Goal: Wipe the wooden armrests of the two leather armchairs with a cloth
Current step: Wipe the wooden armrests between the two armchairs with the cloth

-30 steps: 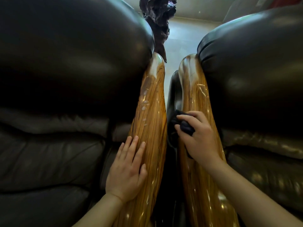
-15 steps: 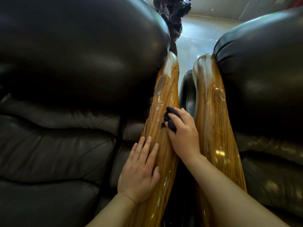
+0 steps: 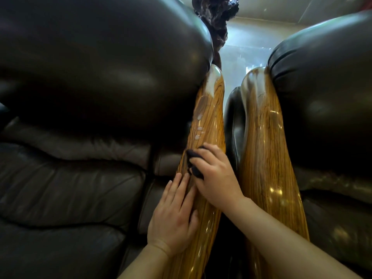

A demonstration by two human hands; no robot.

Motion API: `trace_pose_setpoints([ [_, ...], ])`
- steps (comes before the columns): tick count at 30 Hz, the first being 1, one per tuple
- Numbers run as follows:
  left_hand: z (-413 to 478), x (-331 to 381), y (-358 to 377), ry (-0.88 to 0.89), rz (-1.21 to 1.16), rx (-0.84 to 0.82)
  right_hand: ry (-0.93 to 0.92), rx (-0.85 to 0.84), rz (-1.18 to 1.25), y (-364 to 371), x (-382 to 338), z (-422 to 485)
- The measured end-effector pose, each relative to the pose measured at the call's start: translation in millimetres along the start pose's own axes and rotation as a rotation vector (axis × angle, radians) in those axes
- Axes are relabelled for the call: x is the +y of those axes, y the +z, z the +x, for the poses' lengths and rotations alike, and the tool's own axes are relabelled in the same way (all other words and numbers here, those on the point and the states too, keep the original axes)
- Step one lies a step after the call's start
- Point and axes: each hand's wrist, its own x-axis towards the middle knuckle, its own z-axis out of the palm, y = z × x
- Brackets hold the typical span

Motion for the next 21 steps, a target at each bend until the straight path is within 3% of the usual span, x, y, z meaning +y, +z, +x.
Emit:
trace_pose_setpoints([
  [4, -0.2, -0.9, 0.7, -0.001, -0.030, 0.004, -0.197, -0.023, -0.046, -9.3, 19.0, -17.1],
  [8, 0.6, -0.8, 1.4, 0.000, -0.021, 0.011, 0.081, 0.062, -0.013, -2.6, 15.7, 20.7],
  [16, 0.2, -1.5, 2.3, 0.004, -0.019, 0.032, 0.343, 0.213, 0.081, 4.3, 24.3, 39.9],
  [19, -0.5, -2.1, 2.4, 0.000, -0.019, 0.027, 0.320, 0.112, 0.018, 3.2, 24.0, 46.9],
  [21, -0.3, -1.9, 0.9, 0.007, -0.015, 0.022, 0.200, 0.048, -0.041, -0.5, 23.9, 32.5],
])
